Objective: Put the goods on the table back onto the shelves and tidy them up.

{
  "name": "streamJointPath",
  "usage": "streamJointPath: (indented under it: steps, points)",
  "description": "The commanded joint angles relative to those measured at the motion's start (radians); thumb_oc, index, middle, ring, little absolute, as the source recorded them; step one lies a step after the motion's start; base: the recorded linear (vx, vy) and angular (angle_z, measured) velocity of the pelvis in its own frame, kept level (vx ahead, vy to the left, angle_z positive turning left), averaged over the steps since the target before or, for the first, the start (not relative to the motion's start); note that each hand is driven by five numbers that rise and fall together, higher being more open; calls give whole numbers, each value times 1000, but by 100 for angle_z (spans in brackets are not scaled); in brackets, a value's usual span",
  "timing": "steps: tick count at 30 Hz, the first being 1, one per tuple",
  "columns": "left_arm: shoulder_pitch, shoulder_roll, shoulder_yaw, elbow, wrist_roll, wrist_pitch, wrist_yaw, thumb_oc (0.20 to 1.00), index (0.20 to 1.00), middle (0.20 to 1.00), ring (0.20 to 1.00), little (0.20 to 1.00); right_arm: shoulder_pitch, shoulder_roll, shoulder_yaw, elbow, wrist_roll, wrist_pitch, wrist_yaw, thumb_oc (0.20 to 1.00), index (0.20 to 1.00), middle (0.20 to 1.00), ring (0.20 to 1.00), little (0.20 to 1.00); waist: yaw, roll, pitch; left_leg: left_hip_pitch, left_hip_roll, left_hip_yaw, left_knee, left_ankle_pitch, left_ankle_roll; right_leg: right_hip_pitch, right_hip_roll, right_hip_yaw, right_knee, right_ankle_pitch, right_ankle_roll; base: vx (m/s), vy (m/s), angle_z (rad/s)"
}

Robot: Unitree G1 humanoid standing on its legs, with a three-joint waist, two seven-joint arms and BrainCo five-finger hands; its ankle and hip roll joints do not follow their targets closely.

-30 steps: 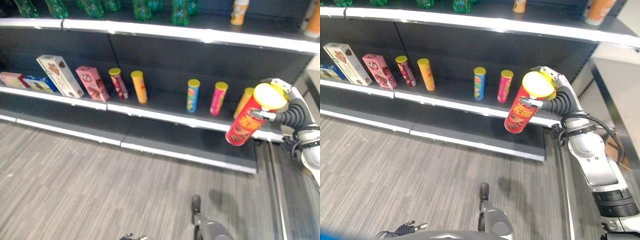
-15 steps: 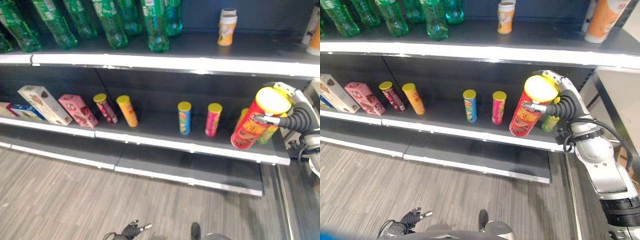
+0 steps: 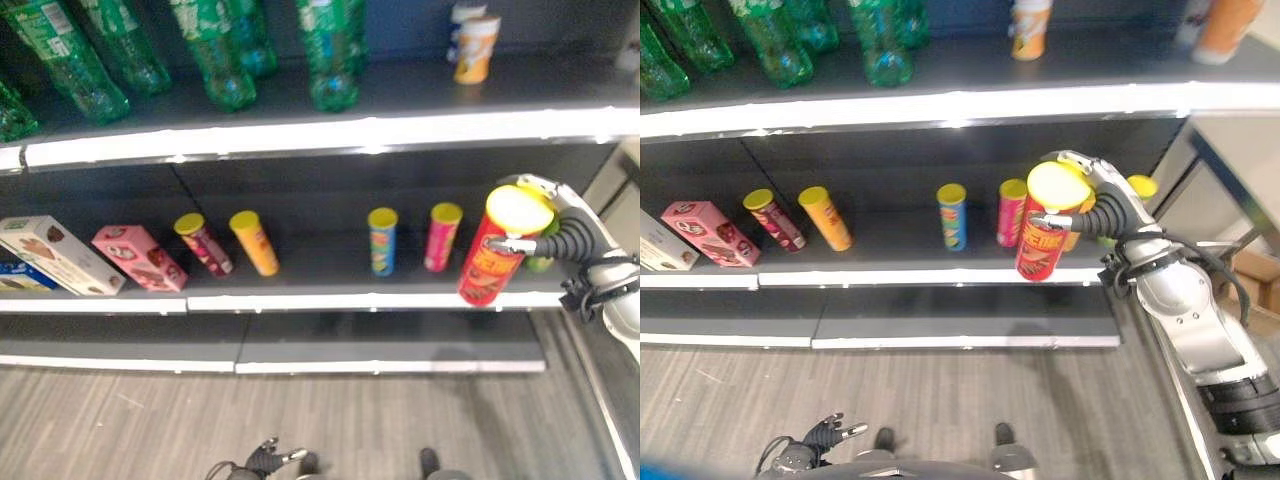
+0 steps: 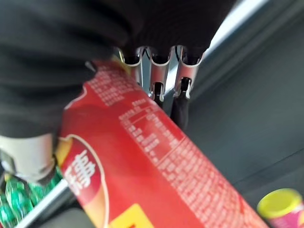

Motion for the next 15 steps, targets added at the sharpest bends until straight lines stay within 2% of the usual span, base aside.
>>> streamJointPath:
  steps: [1, 2, 3, 4, 5, 6, 9, 10, 11, 14, 15]
  points:
    - [-7, 84, -14, -48, -14, -24, 11, 1000, 1000, 1000, 1000, 1000, -116, 53, 38, -18, -11, -25, -7, 200, 200, 200, 200, 200, 40, -28, -63, -32, 22, 43, 42, -55, 25, -69, -158, -2, 79, -12, 80, 3, 673, -18]
    - [-1, 94, -7, -55, -22, -21, 9, 1000, 1000, 1000, 1000, 1000, -131, 72, 62, -17, -6, -25, -1, 200, 200, 200, 200, 200, 51, -30, -59, -24, 10, 73, 28, -53, 37, -102, -171, -30, 92, 29, 72, -71, 471, -40]
    - [2, 104, 7, -58, -33, -19, 9, 1000, 1000, 1000, 1000, 1000, -144, 89, 85, -12, -7, -23, 2, 200, 200, 200, 200, 200, 62, -29, -54, -10, 1, 111, 6, -52, 48, -118, -182, -86, 93, 39, 64, -63, 307, -76]
    - [2, 105, 7, -58, -33, -19, 9, 1000, 1000, 1000, 1000, 1000, -144, 89, 86, -12, -7, -24, 1, 200, 200, 200, 200, 200, 62, -29, -55, -10, 0, 111, 6, -52, 48, -119, -182, -86, 93, 39, 65, -56, 293, -98]
    - [2, 113, 17, -48, -35, -17, 9, 1000, 1000, 1000, 1000, 1000, -157, 95, 108, 1, -17, -23, 0, 200, 200, 200, 200, 200, 70, -29, -52, -5, -7, 130, -6, -51, 57, -128, -184, -137, 106, 45, 59, -23, 393, -94]
    - [3, 117, 18, -11, -12, -9, 7, 1000, 1000, 1000, 1000, 1000, -154, 105, 118, 2, -18, -19, 6, 200, 200, 200, 200, 200, 64, -28, -48, 1, -35, 146, -28, -38, 76, -137, -125, -125, 138, 5, 45, -11, 501, -50]
    - [14, 115, 29, 21, 1, -3, 1, 1000, 1000, 1000, 1000, 1000, -155, 106, 124, -1, -15, -21, 9, 200, 200, 200, 200, 200, 74, -29, -48, 12, -69, 151, -59, -26, 94, -131, -37, -105, 149, -62, 32, 22, 296, -2]
    - [14, 115, 29, 21, 1, -3, 1, 1000, 1000, 1000, 1000, 1000, -155, 106, 125, -1, -15, -21, 9, 200, 200, 200, 200, 200, 74, -29, -47, 13, -69, 151, -59, -26, 94, -131, -37, -105, 150, -62, 32, 51, 151, -6]
    - [23, 110, 37, 22, 0, 0, -1, 1000, 1000, 1000, 1000, 1000, -152, 107, 135, 7, -24, -17, 8, 200, 200, 200, 200, 200, 83, -33, -50, 21, -90, 151, -68, -24, 104, -113, -2, -119, 139, -91, 22, 68, 128, -3]
    - [27, 94, 35, 25, -2, 0, -6, 1000, 1000, 1000, 1000, 1000, -155, 107, 155, 36, -46, -13, 0, 200, 200, 200, 200, 200, 89, -39, -45, 36, -114, 144, -74, -26, 111, -108, 47, -93, 119, -96, 14, 83, 106, 9]
    - [26, 87, 30, 20, -3, -1, -5, 1000, 1000, 1000, 1000, 1000, -154, 107, 159, 48, -58, -10, -6, 200, 200, 200, 200, 200, 87, -39, -42, 37, -122, 133, -69, -30, 112, -109, 58, -65, 107, -94, 17, 80, 52, -7]
